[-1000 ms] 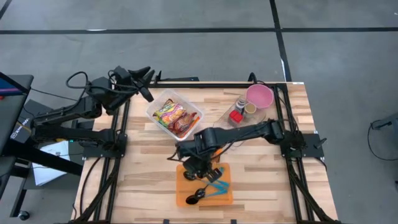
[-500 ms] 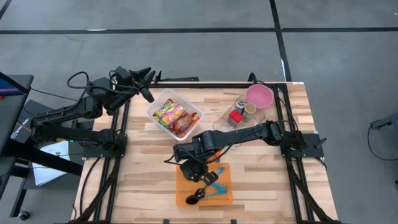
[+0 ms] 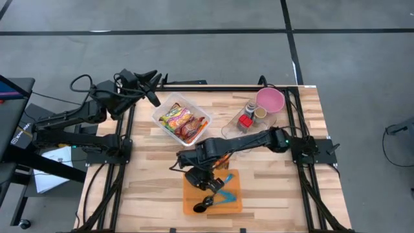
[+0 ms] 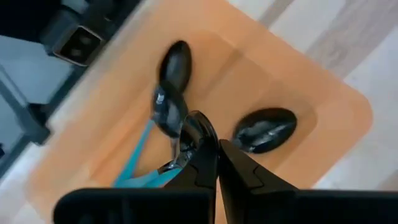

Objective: Pick & Place Food Item
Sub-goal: Put the black spoon into the orange bin, then put the orange seasoning pack into the transparent bin

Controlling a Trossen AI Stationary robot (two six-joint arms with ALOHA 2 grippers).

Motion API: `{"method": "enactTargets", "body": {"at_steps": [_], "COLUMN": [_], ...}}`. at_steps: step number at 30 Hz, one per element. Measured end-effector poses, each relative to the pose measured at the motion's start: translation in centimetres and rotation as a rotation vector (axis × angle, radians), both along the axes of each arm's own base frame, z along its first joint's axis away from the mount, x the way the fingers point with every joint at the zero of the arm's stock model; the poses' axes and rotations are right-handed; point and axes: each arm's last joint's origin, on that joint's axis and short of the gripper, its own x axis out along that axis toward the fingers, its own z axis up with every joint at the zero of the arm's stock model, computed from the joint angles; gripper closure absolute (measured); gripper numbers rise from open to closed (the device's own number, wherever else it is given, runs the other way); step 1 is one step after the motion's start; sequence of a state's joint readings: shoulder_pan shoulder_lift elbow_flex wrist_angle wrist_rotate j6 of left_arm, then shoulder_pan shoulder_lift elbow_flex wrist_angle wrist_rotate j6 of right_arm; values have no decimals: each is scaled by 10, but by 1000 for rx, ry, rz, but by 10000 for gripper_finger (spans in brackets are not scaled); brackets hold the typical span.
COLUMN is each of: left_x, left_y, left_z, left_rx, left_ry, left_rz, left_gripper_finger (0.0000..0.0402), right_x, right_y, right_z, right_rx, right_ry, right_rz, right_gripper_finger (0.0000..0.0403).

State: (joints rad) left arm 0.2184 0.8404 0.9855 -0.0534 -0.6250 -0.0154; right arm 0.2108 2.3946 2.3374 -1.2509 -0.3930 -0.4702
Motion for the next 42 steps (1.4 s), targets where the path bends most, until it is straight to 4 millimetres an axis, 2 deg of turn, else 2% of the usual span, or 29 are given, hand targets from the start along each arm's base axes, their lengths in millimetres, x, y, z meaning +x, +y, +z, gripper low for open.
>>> {"method": "enactTargets", "body": {"at_steps": [7, 11, 21, 27, 36, 42], "left_x": [0, 0, 0, 0, 0, 0], "left_y": [0, 0, 0, 0, 0, 0], "left_z": [-1, -2, -2, -2, -2, -2], "left_rx": [-4, -4, -4, -4, -4, -4], "left_ry": [16, 18, 18, 17, 17, 17], "left_rz": [0, 0, 0, 0, 0, 0], "left_gripper_finger": [297, 297, 297, 297, 297, 297], "right_x": [-1, 1, 6, 9, 11, 2], "right_y": [6, 4, -4, -14, -47, -66], "right_z": [-8, -8, -6, -6, -3, 2], "right_rx": [8, 29, 103, 128, 175, 129], "right_ry": [36, 40, 54, 73, 215, 346], "right_rz": [9, -30, -100, -157, -457, -660], "right_gripper_finger": [403, 401, 345, 332, 331, 331]}}
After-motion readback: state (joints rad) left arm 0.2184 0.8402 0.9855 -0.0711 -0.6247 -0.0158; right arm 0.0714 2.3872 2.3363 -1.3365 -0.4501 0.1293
